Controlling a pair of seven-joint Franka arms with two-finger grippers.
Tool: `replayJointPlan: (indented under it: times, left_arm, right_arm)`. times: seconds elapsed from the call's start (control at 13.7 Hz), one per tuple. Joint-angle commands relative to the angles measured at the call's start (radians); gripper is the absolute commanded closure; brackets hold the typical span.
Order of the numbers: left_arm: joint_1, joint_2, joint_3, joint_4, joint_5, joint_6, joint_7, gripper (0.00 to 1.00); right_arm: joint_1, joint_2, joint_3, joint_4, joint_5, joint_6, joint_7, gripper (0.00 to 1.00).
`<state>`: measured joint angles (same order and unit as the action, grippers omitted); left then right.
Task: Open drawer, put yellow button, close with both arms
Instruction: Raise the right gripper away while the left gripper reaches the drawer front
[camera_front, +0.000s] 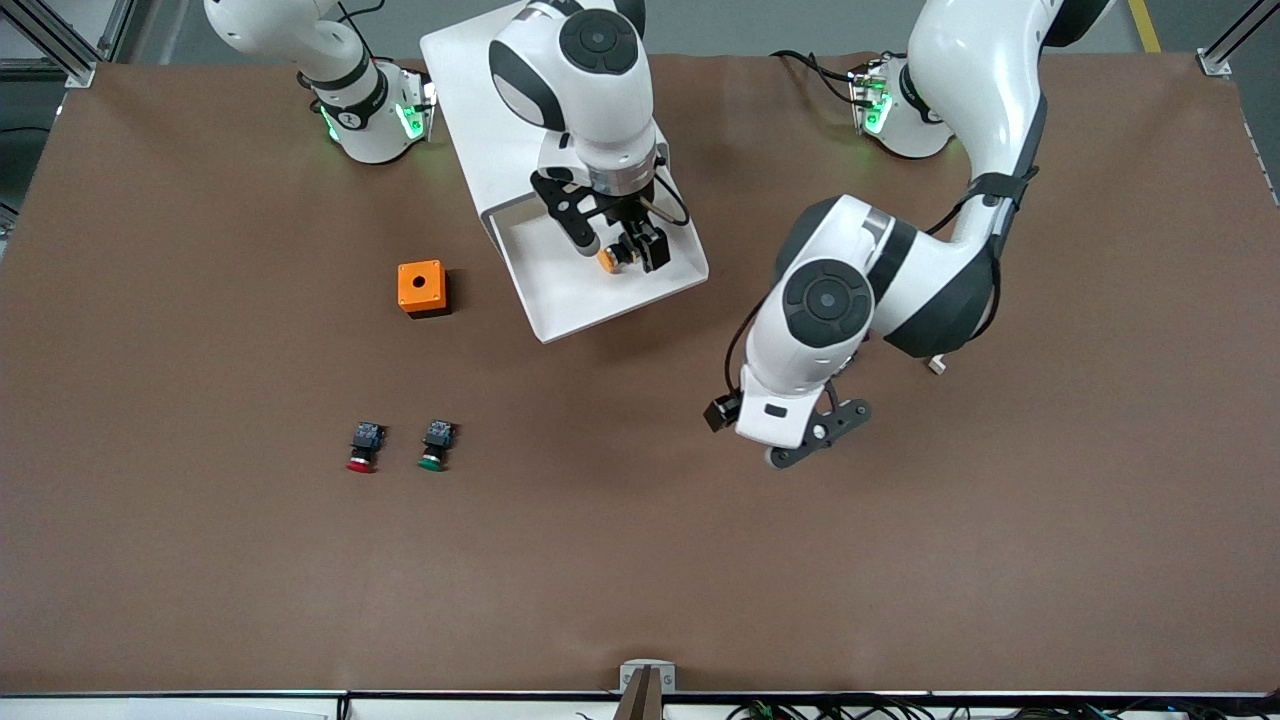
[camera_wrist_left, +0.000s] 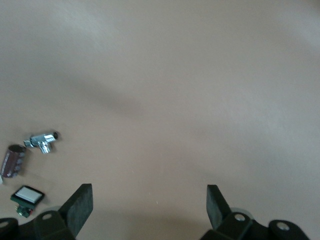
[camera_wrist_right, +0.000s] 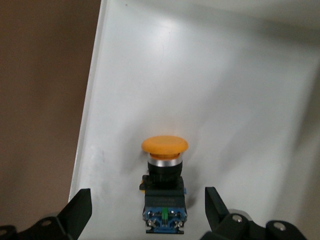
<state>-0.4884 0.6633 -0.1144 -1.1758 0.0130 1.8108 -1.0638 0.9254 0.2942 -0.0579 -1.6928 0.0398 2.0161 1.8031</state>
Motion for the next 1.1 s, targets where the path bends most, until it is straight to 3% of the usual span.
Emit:
replayJointPlan:
  times: [0.0, 0.44, 1.02]
  left_arm:
    - [-0.007, -0.016, -0.033, -0.024, 0.011, 0.012, -0.001, 0.0]
    - [-0.064, -0.013, -0.034, -0.028, 0.01, 0.012, -0.016, 0.0]
    - [-0.174, 0.015, -0.034, -0.028, 0.016, 0.013, -0.018, 0.0]
  right_arm:
    - [-0.065, -0.026, 0.003, 0.018, -0.008, -0.098, -0.14, 0.0]
    - [-0.255, -0.142, 0.003, 0.018, -0.006, -0.322, -0.523, 0.0]
    - [-0.575, -0.231, 0.003, 0.013, -0.001, -0.45, -1.088, 0.0]
